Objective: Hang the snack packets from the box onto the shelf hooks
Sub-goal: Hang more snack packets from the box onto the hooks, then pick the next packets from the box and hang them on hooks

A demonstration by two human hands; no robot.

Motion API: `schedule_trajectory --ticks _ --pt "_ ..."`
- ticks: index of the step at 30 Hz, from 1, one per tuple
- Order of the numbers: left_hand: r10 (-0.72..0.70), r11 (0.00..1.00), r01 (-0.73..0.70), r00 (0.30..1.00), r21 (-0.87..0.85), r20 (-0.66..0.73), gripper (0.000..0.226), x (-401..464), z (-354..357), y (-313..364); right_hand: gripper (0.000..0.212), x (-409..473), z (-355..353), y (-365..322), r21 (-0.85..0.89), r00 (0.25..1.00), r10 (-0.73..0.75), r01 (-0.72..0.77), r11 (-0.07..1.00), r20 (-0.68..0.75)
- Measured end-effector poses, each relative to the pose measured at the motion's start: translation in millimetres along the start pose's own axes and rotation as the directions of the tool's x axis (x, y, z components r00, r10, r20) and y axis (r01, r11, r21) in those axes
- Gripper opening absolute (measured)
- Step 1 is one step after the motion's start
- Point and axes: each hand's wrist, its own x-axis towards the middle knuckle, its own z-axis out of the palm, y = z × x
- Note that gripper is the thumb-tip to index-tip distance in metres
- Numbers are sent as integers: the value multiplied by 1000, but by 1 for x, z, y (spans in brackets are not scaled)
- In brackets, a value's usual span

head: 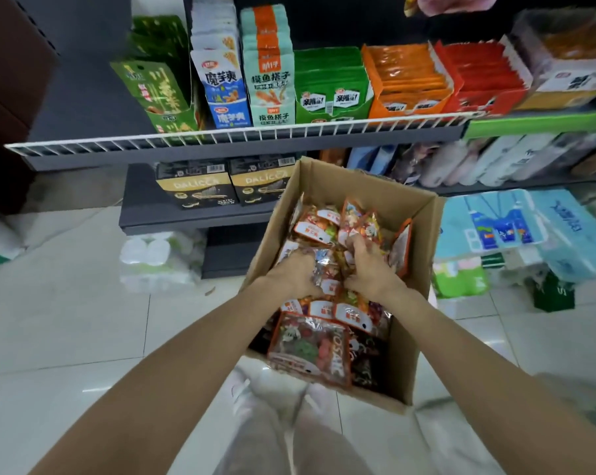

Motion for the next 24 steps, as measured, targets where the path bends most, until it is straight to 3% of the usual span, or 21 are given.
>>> schedule_trajectory --ticks 3,5,8,11,16,21,24 --pt "-23 1000 23 990 -2 -138 24 -6 -6 6 35 -3 -3 -1 -234 999 49 -53 971 -21" --pt "-83 997 78 970 -30 -229 21 -10 -15 9 21 -6 -7 0 -258 998 29 -41 965 -51" --pt "-96 995 87 913 -40 -396 21 -21 -37 15 17 -9 -23 -3 -191 987 -22 -9 981 -157" --pt "-33 998 2 823 -56 -568 25 -39 -63 18 14 -13 -53 -17 -37 947 -98 91 995 -307" --pt "22 994 -88 716 -59 -697 27 -62 -109 28 6 -17 -111 -64 151 851 -160 268 951 -500" --pt "33 992 -119 596 -48 -802 20 -91 -152 31 17 -20 -152 -117 298 839 -198 386 873 -506" --pt "12 991 -118 536 -61 -844 17 -110 -180 23 22 -23 -170 -150 233 838 -282 424 875 -467"
